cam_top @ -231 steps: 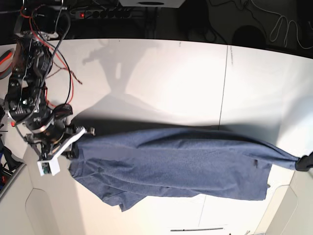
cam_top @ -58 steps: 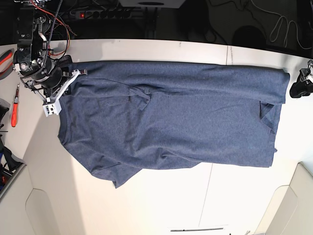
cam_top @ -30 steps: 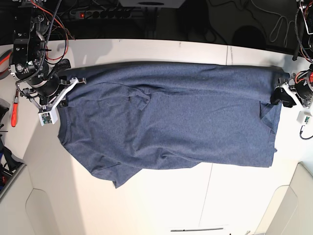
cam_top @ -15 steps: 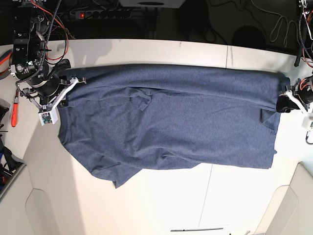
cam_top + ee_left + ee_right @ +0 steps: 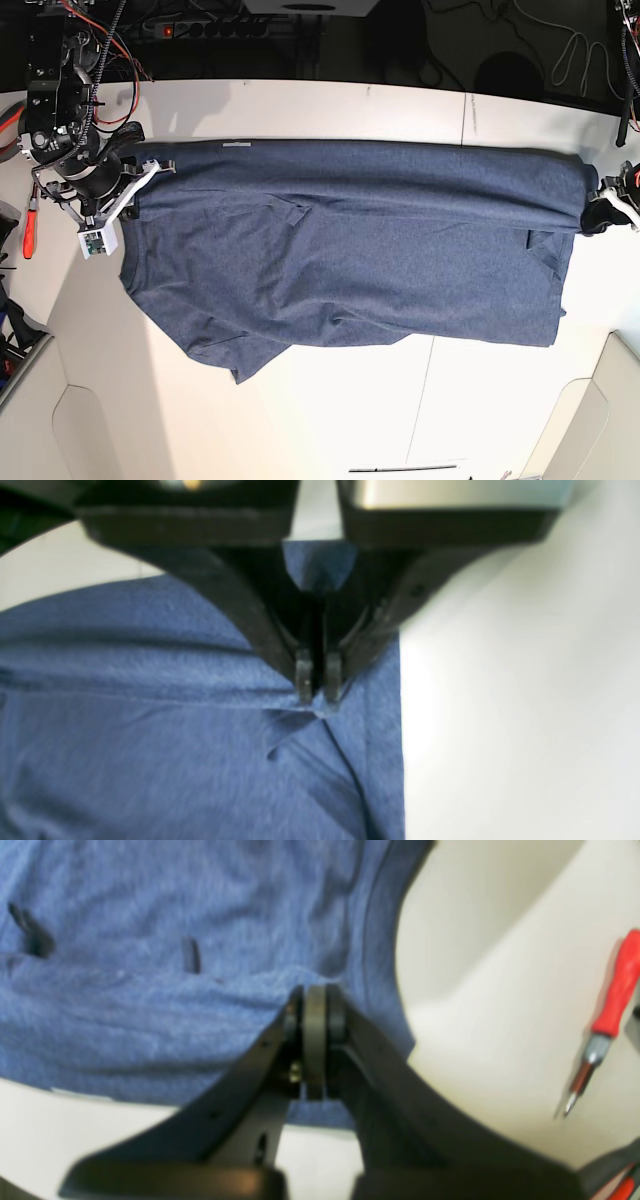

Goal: Layout the t-shirt on the table in an organized manner, then fold the t-shirt properly
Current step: 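Grasp the shirt edge again with the left gripper, then pull the shirt edge taut between both grippers to smooth it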

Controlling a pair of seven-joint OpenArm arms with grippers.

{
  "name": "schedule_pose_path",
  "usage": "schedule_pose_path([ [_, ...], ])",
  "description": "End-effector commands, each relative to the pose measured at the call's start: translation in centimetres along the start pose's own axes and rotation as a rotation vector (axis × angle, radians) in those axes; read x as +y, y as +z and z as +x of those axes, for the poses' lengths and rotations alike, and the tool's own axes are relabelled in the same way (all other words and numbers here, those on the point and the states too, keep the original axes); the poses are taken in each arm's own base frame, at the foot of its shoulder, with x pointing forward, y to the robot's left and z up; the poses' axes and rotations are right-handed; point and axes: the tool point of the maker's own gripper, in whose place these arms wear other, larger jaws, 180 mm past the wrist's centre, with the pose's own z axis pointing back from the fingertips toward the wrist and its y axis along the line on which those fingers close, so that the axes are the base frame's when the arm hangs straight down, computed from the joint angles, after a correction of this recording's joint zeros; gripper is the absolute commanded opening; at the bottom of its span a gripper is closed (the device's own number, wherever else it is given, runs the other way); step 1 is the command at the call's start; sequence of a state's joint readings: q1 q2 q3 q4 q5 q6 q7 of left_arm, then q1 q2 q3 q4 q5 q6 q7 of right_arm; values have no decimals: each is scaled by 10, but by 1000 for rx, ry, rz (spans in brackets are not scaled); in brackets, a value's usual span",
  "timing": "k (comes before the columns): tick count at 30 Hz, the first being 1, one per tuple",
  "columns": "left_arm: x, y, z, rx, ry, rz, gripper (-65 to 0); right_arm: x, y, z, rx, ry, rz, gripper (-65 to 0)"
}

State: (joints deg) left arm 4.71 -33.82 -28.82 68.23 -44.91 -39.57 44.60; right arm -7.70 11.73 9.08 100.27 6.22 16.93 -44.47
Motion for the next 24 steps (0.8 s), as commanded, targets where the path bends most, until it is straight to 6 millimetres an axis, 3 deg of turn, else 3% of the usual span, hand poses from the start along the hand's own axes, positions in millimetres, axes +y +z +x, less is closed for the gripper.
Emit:
schedule_pose_path([
  [1, 4, 9, 35, -97, -27, 4, -650, -7, 3, 24, -72, 9, -17, -650],
  [4, 7, 13, 51, -165, -22, 12, -650, -11, 3, 46, -116, 11, -25, -650],
  [10, 3, 10, 52, -184, -18, 2, -650, -17, 1, 76, -172, 7, -34, -650],
  [20, 9, 11, 56, -213, -68, 43, -641, -13, -34, 47, -72, -63, 1, -650],
  [22, 9, 11, 56, -212, -68, 43, -453, -13, -34, 48, -73, -63, 1, -650],
  [24, 9, 11, 56, -212, -68, 43, -331, -13, -34, 48, -73, -63, 1, -650],
])
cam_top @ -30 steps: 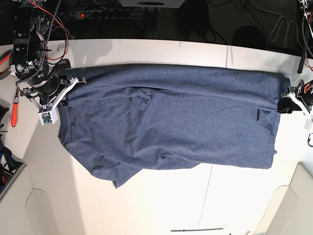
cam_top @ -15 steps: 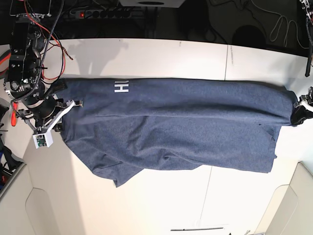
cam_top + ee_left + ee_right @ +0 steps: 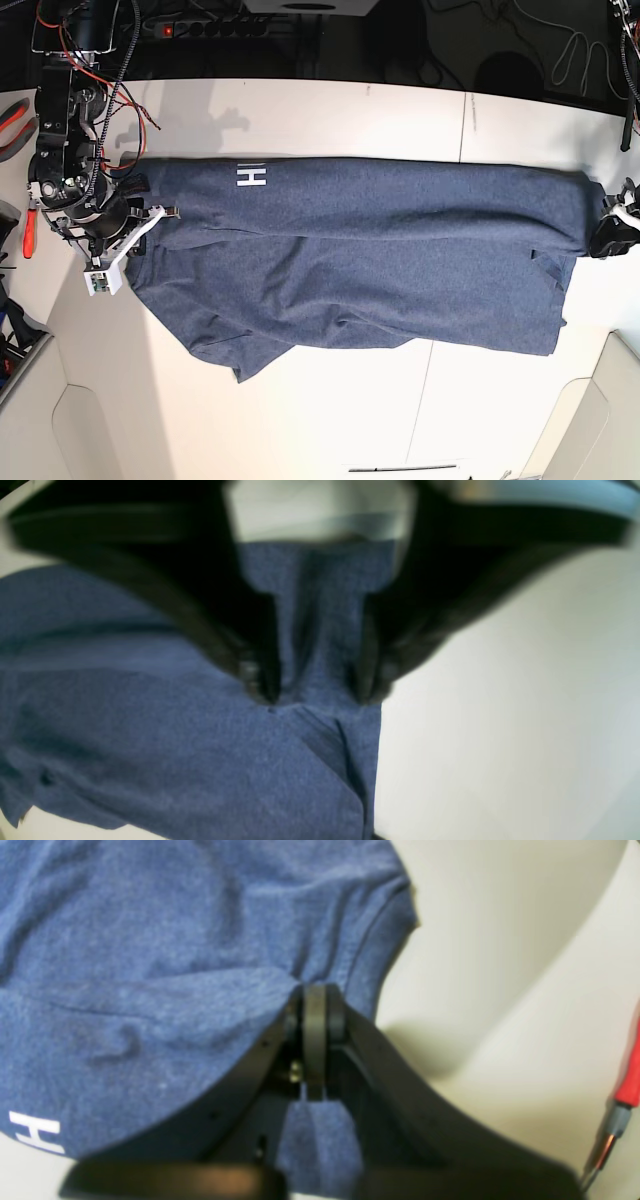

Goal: Layout the t-shirt on the table in an organized manner, then fold the t-shirt properly
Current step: 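Pull the shirt edge taut between both grippers to smooth it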

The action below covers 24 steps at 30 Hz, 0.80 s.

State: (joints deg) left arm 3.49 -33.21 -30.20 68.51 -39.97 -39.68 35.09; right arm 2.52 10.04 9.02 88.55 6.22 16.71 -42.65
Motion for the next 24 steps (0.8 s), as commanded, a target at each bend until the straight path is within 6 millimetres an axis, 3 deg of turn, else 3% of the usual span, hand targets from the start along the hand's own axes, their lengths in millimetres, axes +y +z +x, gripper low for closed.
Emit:
schedule_pose_path([
  [1, 4, 5, 24, -59, -24, 0, -322, -5, 4, 18, -56, 7, -10, -650],
  [8, 2, 6, 30, -88, -3, -11, -326, -5, 5, 20, -60, 10, -10, -628],
  [9, 0, 6, 32, -99, 11, -24, -355, -3, 7, 22, -61, 11, -2, -650],
  [10, -2, 6, 32, -103, 28, -35, -426, 2, 10, 24, -67, 12, 22, -650],
  [12, -9, 5, 30, -102, 71, -65, -634, 17, 16, 32, -97, -3, 96, -650],
  [13, -11, 3, 27, -100, 80, -71, -650, 23, 19, 35, -111, -11, 130, -650],
  [16, -16, -3, 9, -54, 68, -59, -650, 31, 23, 35, -126, -17, 168, -650],
  [24, -42, -24, -39, 104, -7, -89, -650, 29, 13, -8, -17, -10, 101, -650],
])
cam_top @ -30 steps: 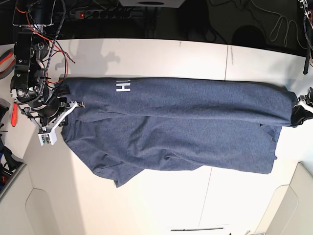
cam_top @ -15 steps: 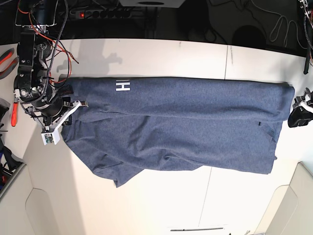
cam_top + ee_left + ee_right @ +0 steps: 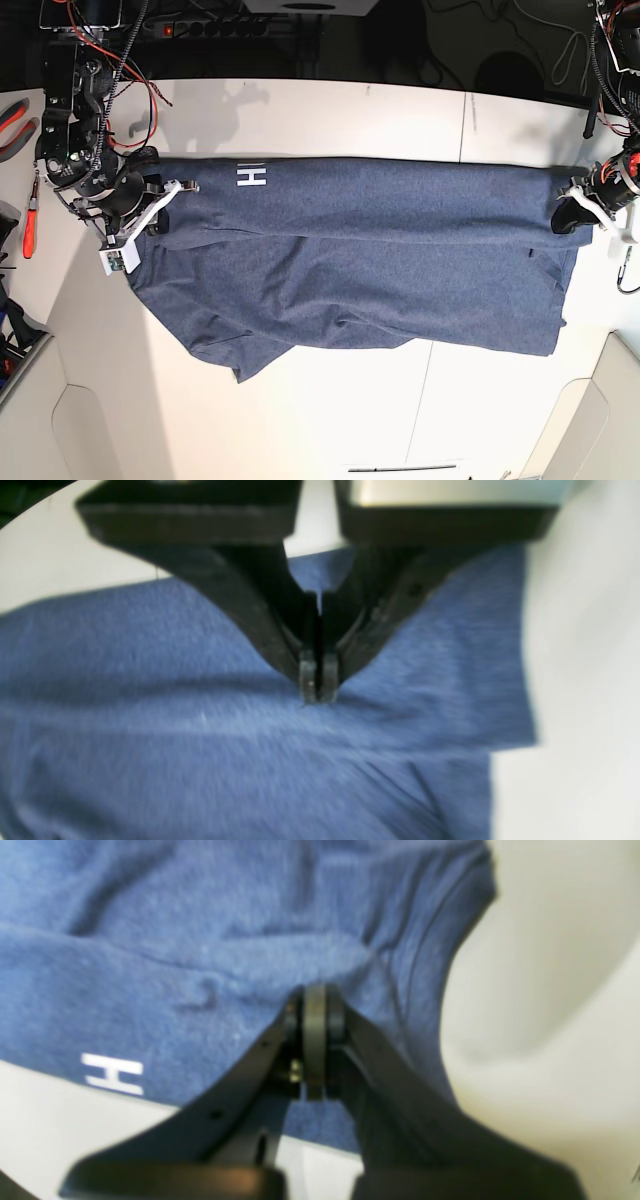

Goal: Layout the t-shirt on the table in an organized manner, then fold the t-shirt properly
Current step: 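Pull the shirt edge taut between both grippers to smooth it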

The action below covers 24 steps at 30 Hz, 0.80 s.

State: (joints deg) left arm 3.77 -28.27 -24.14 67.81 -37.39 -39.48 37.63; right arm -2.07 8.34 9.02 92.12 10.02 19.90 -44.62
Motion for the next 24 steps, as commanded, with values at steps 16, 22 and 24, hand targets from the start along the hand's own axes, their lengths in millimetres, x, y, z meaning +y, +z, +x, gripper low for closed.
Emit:
schedule_pose_path([
  [16, -5, -5, -76, 299, -34, 20, -650, -3, -8, -79, 246, -54, 39, -650],
  [22, -3, 23, -104, 282, 71, -21, -650, -6, 17, -103, 268, -12, 17, -650],
  [24, 1, 32, -105, 261, 94, -13, -650, -8, 26, -104, 265, 9, 8, -650],
])
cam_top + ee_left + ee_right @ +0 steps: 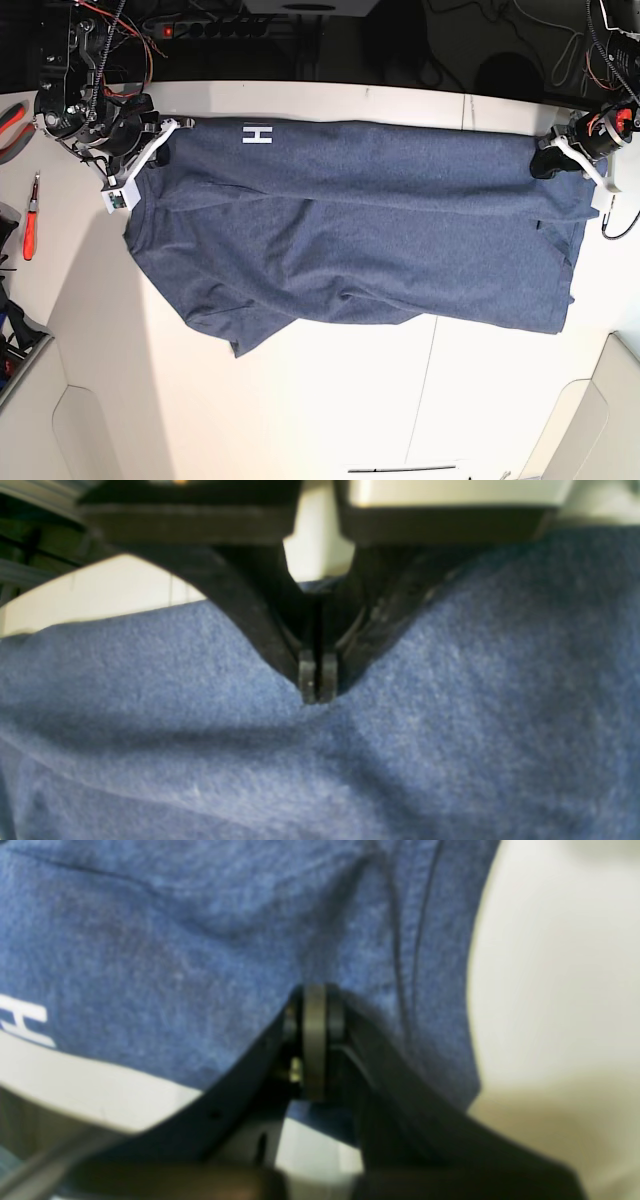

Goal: Layout the t-shirt on the table in an organized manner, then fold the t-shirt properly
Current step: 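Pull the shirt edge taut between both grippers to smooth it, then move the right gripper along the shirt side to grasp the hem corner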

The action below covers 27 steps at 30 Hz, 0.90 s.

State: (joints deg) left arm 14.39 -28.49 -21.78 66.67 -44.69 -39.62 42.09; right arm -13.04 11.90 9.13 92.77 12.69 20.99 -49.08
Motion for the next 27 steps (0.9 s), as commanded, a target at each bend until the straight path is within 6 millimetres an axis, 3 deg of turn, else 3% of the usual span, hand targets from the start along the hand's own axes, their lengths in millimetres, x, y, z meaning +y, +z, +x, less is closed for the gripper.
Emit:
schedule_pose_path([
  [1, 11, 11, -5, 33, -18, 34, -650, -7, 6, -4, 13, 18, -22, -650],
  [7, 22, 31, -9, 22, 19, 57, -650, -18, 13, -18, 45, 39, -69, -650],
  [15, 9, 36, 27, -137, 111, -31, -650, -21, 14, 2, -15, 31, -77, -650],
  [17, 2, 38, 36, -163, 108, -55, -634, -21, 15, 14, -42, 37, -81, -650],
  [19, -6, 42, 45, -174, 85, -74, -518, -21, 21, 30, -84, 51, -86, -557],
  [21, -14, 48, 58, -198, 53, -87, -460, -17, 32, 49, -144, 70, -86, -496],
  [27, -33, 74, 105, -320, -74, -86, -458, 3, 83, 137, -467, 131, -67, -495],
])
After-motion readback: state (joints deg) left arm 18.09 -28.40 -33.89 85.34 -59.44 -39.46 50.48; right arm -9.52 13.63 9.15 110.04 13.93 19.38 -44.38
